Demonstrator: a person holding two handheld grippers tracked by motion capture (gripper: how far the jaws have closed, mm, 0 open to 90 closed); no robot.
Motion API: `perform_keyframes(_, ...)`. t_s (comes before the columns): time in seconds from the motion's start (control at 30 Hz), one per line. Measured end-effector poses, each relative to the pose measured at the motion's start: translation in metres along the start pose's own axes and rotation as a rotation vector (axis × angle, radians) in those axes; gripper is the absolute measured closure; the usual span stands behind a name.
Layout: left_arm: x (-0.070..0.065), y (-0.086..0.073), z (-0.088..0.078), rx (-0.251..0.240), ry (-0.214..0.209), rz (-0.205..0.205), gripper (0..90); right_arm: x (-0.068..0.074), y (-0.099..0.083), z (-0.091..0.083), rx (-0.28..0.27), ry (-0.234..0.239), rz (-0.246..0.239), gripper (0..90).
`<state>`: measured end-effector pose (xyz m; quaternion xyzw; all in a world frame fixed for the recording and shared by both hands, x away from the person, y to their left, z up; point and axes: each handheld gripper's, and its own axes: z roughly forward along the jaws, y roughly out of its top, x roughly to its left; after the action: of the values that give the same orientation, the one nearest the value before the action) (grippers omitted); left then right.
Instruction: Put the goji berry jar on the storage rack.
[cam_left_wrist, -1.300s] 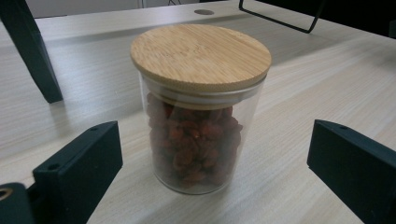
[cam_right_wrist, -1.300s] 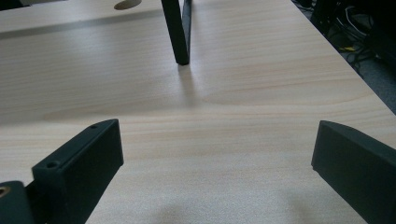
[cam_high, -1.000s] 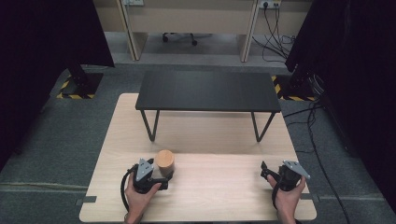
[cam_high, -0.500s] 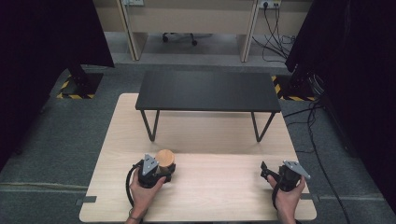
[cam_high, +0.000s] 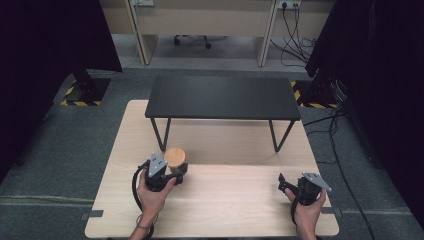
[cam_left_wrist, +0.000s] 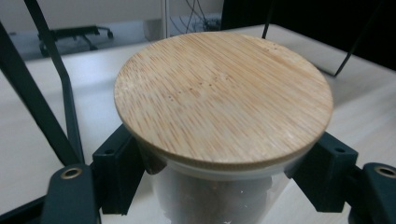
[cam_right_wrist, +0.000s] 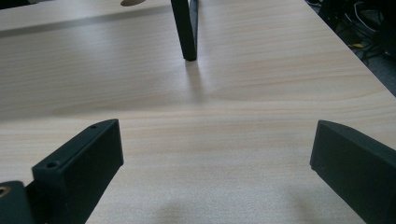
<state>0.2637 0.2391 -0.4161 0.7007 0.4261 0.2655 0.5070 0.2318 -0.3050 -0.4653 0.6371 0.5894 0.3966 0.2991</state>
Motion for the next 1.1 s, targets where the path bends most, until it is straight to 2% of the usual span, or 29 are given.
perform_keyframes(0.17,-0.004,0.038,-0.007,-0.041,0.011,0.022,25.7,0.001,0.001,0.000,0.005,0.005,-0.002,2.5)
perform_keyframes(0.37,-0.006,0.075,-0.010,-0.077,0.029,0.053,25.6,0.000,0.001,0.000,0.005,0.007,0.005,2.5)
perform_keyframes(0.73,-0.011,0.109,-0.006,-0.091,0.033,0.081,25.7,-0.003,0.002,0.001,0.014,0.018,0.021,2.6)
perform_keyframes(0.9,-0.012,0.128,0.003,-0.097,0.041,0.096,25.7,-0.002,0.001,0.000,0.007,0.016,0.005,2.7)
perform_keyframes(1.1,-0.012,0.148,0.017,-0.104,0.057,0.105,25.7,-0.003,0.000,0.001,0.004,0.019,0.008,2.7)
